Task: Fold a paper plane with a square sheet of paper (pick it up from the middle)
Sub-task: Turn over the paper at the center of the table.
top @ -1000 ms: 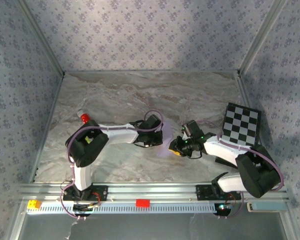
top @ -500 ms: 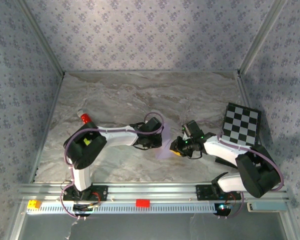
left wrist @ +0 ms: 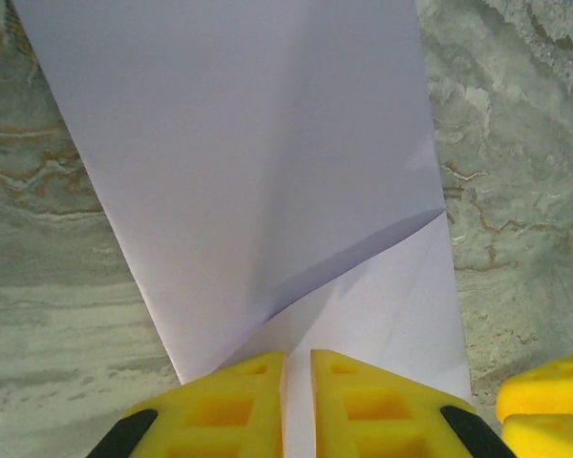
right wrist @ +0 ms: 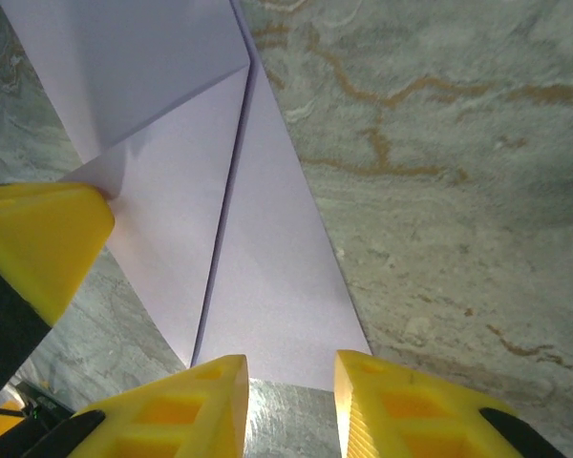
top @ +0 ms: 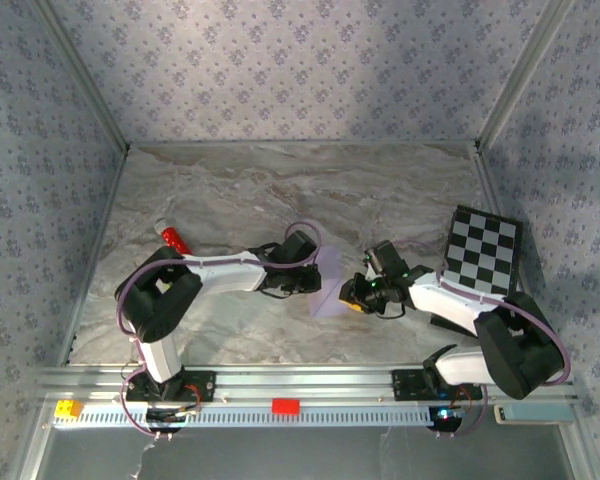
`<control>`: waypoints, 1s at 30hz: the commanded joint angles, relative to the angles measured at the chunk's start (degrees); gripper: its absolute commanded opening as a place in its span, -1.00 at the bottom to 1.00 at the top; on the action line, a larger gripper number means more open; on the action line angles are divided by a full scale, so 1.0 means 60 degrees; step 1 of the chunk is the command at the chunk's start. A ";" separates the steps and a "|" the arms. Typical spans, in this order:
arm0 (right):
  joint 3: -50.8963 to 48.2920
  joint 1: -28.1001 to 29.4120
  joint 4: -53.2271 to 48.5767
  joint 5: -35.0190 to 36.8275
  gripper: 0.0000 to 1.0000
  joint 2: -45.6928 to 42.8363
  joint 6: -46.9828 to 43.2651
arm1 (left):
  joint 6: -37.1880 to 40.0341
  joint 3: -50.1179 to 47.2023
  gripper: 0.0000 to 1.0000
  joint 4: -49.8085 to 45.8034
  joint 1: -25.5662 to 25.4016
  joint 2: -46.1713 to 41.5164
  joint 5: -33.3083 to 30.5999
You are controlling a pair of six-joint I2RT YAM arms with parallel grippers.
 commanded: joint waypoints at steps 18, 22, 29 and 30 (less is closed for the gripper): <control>0.0317 0.0331 -0.0283 0.0099 -0.31 0.0731 -0.0181 | -0.0041 -0.0406 -0.85 -0.0542 0.0033 0.0293 -0.0166; 0.0309 0.0348 -0.0297 0.0189 -0.29 0.0739 -0.0166 | -0.0064 -0.0428 -0.86 -0.0503 0.0022 0.0308 -0.0151; 0.0279 0.0353 0.0259 0.0033 -0.22 0.0970 -0.0061 | -0.0101 -0.0425 -0.86 -0.0421 -0.0011 0.0363 -0.0127; 0.0264 0.0372 0.0510 -0.0122 -0.22 0.1013 -0.0029 | -0.0112 -0.0411 -0.86 -0.0422 -0.0015 0.0374 -0.0118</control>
